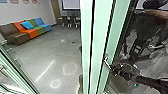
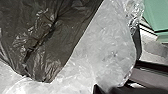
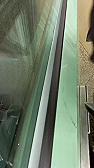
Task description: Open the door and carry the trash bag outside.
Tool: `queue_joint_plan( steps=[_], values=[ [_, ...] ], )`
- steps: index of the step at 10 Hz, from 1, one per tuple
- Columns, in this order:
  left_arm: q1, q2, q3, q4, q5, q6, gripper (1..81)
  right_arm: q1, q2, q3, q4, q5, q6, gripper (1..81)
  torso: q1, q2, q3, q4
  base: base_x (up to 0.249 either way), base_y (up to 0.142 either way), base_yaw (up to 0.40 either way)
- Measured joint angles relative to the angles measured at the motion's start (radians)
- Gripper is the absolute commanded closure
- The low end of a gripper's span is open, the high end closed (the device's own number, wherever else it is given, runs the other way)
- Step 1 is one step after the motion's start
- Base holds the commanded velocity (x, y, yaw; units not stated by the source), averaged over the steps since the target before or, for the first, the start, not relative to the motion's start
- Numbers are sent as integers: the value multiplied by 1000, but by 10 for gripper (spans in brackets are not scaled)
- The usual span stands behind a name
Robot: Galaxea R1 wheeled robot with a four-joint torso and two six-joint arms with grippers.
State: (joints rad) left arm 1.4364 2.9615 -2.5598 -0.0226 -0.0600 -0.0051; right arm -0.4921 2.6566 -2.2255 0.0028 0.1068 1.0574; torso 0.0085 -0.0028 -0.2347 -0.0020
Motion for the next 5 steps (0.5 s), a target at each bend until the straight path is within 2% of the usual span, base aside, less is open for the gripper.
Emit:
queue_joint_plan(
  steps=[3,5],
  values=[
    [-1,0,0,0,-1,0,811,-29,-61,132,-24,13,-17,10,0,1,0,0,0,0,0],
    [-1,0,0,0,0,0,811,-53,-60,153,-64,46,-42,10,-1,0,0,0,0,0,0]
  ],
)
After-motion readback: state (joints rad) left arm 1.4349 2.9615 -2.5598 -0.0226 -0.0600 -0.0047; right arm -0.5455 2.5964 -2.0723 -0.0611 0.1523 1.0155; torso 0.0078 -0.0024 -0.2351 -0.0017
